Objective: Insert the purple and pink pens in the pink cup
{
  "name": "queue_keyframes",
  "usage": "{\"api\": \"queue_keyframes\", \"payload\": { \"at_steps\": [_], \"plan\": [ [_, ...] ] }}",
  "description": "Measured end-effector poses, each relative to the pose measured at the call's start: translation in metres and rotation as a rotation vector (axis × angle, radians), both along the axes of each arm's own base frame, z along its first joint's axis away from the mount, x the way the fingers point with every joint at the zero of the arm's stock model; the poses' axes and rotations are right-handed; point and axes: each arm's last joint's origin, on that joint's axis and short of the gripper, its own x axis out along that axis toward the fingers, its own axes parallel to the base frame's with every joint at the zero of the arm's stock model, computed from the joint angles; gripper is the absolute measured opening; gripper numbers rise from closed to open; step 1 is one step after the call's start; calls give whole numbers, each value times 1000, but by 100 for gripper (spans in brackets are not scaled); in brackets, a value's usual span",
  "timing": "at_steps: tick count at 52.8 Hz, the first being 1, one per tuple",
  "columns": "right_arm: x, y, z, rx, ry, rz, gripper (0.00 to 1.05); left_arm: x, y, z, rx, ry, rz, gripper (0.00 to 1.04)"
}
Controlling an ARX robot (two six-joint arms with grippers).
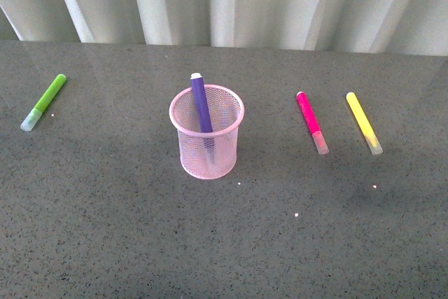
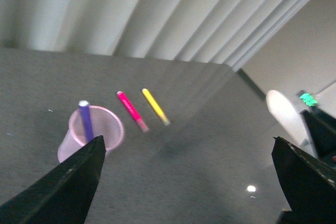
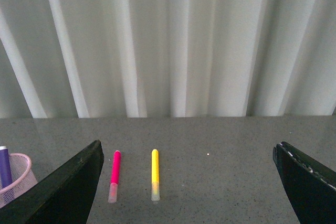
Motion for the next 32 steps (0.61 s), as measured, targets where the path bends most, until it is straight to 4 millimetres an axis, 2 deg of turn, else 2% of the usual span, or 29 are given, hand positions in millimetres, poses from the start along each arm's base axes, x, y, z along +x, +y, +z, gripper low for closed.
{"api": "queue_keyframes", "payload": {
  "at_steps": [4, 8, 13, 18, 20, 27, 30, 32],
  "plan": [
    [0, 0, 0, 0, 0, 0, 98, -3, -5, -5, 143, -177, 263, 85],
    [0, 0, 0, 0, 0, 0, 98, -7, -1, -12, 262, -260, 517, 72],
    [0, 0, 0, 0, 0, 0, 98, -11, 9, -20, 333, -257, 655, 58],
    [0, 0, 0, 0, 0, 0, 98, -16, 14, -28, 365, -252, 706, 44],
    [0, 0, 0, 0, 0, 0, 98, -19, 14, -30, 373, -258, 703, 36],
    [0, 0, 0, 0, 0, 0, 98, -24, 14, -35, 380, -270, 692, 17],
    [0, 0, 0, 0, 0, 0, 98, -27, 14, -37, 383, -272, 692, 4],
    [0, 0, 0, 0, 0, 0, 98, -30, 14, -41, 387, -270, 691, 4]
  ]
}}
